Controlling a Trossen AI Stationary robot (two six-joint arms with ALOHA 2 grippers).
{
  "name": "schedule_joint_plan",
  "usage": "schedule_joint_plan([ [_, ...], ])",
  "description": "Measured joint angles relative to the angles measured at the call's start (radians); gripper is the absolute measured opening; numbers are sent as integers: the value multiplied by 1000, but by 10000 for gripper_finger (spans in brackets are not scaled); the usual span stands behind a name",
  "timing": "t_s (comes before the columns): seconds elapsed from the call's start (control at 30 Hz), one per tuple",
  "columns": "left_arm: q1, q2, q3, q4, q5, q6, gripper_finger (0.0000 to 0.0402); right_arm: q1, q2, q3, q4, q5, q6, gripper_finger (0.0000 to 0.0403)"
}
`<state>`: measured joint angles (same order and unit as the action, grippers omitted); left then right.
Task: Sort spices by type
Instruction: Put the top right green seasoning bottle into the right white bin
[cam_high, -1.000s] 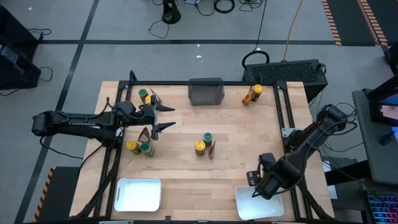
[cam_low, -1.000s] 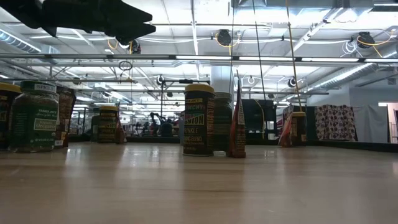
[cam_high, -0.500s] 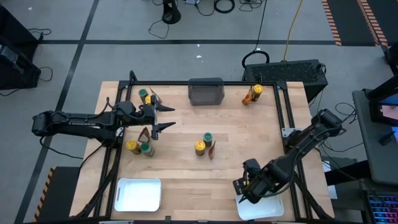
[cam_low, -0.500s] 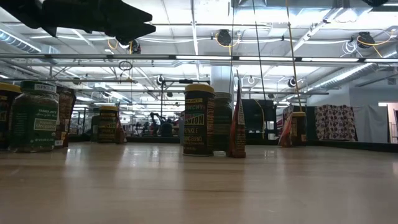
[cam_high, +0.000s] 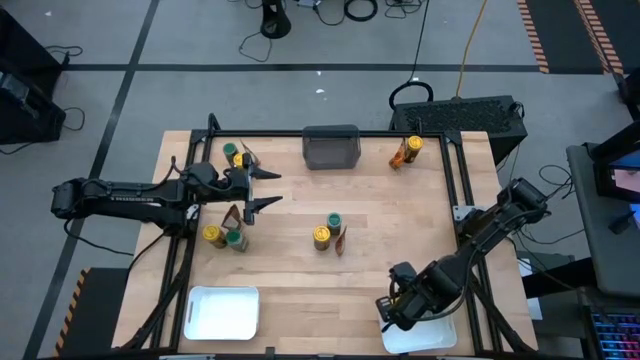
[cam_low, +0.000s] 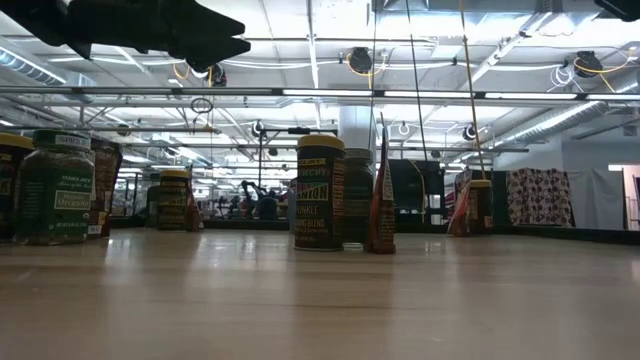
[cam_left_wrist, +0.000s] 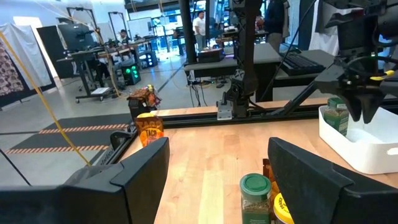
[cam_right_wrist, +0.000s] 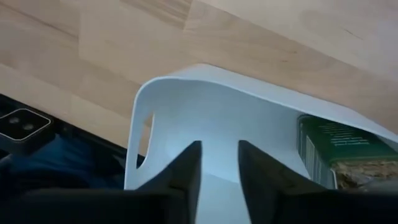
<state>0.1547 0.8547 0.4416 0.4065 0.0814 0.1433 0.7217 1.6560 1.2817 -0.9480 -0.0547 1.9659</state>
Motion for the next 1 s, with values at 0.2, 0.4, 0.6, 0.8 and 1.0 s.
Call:
schedule_joint_plan([
  [0.2, 0, 0, 0, 0, 0, 0, 277, 2, 29, 0, -11, -61, -16, 5],
  [0.4, 0, 0, 0, -2, 0, 0, 277, 2, 66, 0, -45, -165, -17, 2],
  [0.6, 0, 0, 0, -3, 0, -1, 277, -4, 81, -2, -116, -188, -16, 1],
  [0.8, 0, 0, 0, -3, 0, -1, 277, -21, 81, -2, -161, -189, -15, 1],
  [1.0, 0, 0, 0, -3, 0, -1, 277, -28, 82, -2, -163, -243, -15, 1],
])
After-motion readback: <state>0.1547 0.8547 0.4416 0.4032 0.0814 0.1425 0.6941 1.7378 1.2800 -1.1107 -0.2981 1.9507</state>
